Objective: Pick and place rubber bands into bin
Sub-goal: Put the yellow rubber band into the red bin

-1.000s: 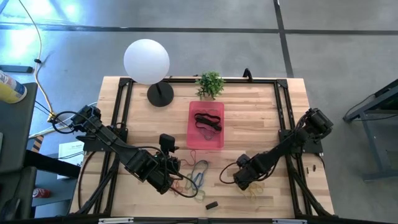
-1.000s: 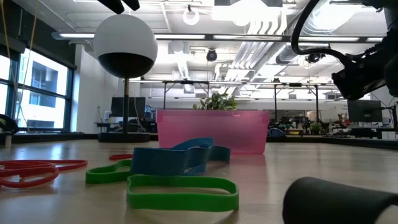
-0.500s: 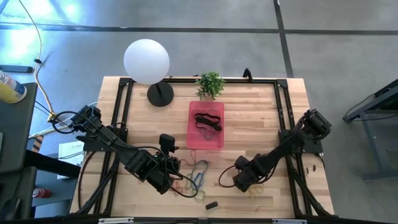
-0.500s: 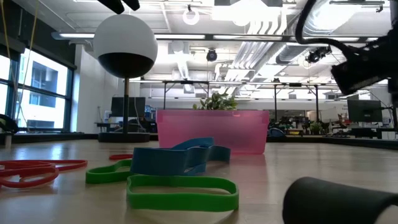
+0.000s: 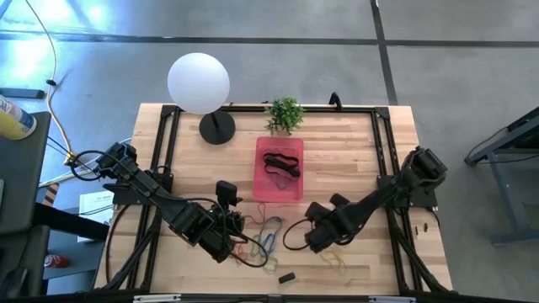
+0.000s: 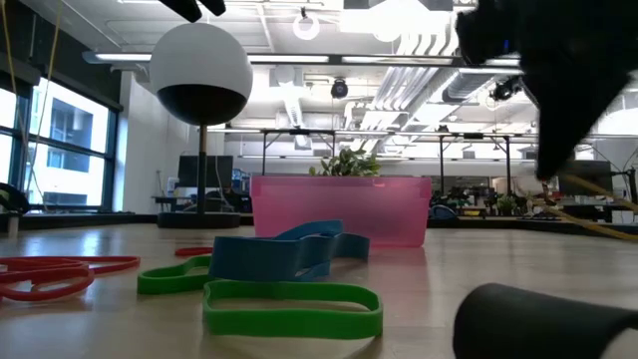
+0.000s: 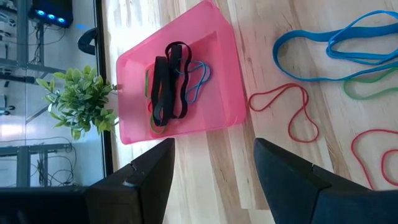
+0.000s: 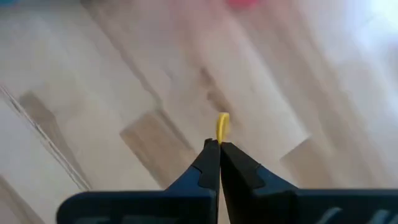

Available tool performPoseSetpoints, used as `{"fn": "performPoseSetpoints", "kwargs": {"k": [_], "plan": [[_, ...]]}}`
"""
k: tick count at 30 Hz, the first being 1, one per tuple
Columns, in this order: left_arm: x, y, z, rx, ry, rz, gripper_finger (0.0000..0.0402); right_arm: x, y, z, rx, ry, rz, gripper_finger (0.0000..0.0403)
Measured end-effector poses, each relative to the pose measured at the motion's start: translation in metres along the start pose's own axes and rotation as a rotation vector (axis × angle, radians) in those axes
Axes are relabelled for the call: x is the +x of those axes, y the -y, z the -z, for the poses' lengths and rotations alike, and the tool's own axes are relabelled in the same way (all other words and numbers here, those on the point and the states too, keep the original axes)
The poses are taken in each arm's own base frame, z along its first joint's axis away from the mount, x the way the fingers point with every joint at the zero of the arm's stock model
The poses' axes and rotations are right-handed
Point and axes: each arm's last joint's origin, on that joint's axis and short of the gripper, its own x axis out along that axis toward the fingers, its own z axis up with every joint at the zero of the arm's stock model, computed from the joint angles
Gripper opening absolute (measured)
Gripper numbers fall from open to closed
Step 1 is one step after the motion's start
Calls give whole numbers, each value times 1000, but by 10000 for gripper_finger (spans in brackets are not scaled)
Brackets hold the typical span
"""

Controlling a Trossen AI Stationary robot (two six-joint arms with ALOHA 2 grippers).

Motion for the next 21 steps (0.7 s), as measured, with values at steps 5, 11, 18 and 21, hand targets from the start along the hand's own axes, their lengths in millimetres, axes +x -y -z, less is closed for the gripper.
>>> {"fn": "performPoseSetpoints", "kwargs": {"k": [5, 11, 18, 21], "plan": [[0, 0, 0, 0, 0, 0, 209, -26, 0, -19, -47, 65, 29, 0], [0, 0, 0, 0, 0, -1, 209, -65, 6, -44, -93, 169, 84, 0], [0, 0, -2, -12, 14, -10, 209, -101, 20, -85, -141, 319, 123, 0], [0, 0, -4, -28, 32, -19, 209, -109, 29, -106, -150, 374, 126, 0]]}}
